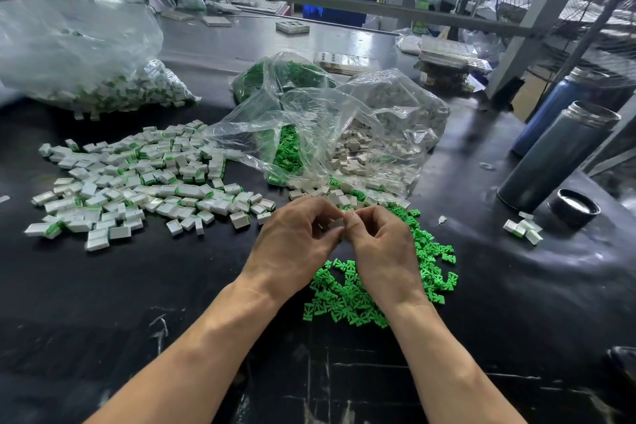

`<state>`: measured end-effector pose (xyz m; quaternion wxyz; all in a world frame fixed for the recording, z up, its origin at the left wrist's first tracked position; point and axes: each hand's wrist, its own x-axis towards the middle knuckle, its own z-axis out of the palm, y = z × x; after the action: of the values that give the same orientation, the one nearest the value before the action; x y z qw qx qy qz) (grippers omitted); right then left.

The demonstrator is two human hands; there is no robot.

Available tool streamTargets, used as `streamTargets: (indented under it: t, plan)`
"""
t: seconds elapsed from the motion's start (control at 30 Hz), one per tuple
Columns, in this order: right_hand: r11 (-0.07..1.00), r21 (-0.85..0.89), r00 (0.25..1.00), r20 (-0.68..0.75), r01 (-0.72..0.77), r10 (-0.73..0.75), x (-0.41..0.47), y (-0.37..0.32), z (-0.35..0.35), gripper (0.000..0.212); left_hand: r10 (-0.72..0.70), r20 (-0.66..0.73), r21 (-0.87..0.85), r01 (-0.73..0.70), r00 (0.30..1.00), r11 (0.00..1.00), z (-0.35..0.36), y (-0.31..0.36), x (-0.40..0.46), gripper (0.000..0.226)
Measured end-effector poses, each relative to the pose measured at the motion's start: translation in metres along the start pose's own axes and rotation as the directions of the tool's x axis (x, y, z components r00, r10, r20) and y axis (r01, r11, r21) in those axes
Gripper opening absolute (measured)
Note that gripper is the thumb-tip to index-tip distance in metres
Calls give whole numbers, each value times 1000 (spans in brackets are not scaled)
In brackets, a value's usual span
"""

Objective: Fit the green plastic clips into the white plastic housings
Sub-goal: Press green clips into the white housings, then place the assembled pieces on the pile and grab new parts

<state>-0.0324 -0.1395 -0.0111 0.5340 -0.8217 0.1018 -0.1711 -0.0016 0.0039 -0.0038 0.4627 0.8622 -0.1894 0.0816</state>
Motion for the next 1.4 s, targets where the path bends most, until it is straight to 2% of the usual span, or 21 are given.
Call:
streamTargets:
  t: [0.23,0.33,0.5,0.63,0.87,1.03,1.27,1.33,1.4]
  plan:
    - [1000,-12,1000,-1,16,-16,-1,0,1,16,17,9,77,-17,1000,997,-3,2,-1,11]
    - [1000,-16,999,-49,11,-12,3,2,-3,18,8,-28,208,-2,1000,978,-7,-5,2,13]
    - [997,-80,997,-74,-23,17,6,7,-12,19,-110,-141,469,164,984,868,-19,-28,12,18]
    - [997,-80,998,-66,-11,6,6,7,-11,21,-91,-196,565,188,976,803,-18,-38,16,23]
    - [996,-94,999,-42,-5,1,6,8,-11,25,-58,-155,568,137,986,812,-16,-48,20,17]
    - [994,-111,999,-39,-10,6,5,7,-12,26,-92,-247,616,229,965,754,-20,-51,20,14]
    - [977,-210,999,-36,-24,16,6,7,-14,22,-177,-322,673,356,930,648,-27,-51,19,25]
    - [968,-249,999,-41,-15,5,6,6,-14,19,-131,-295,651,299,947,698,-24,-50,19,33]
    - [948,-319,999,-40,15,-29,5,5,-12,13,-58,-196,580,163,979,798,-19,-45,19,45]
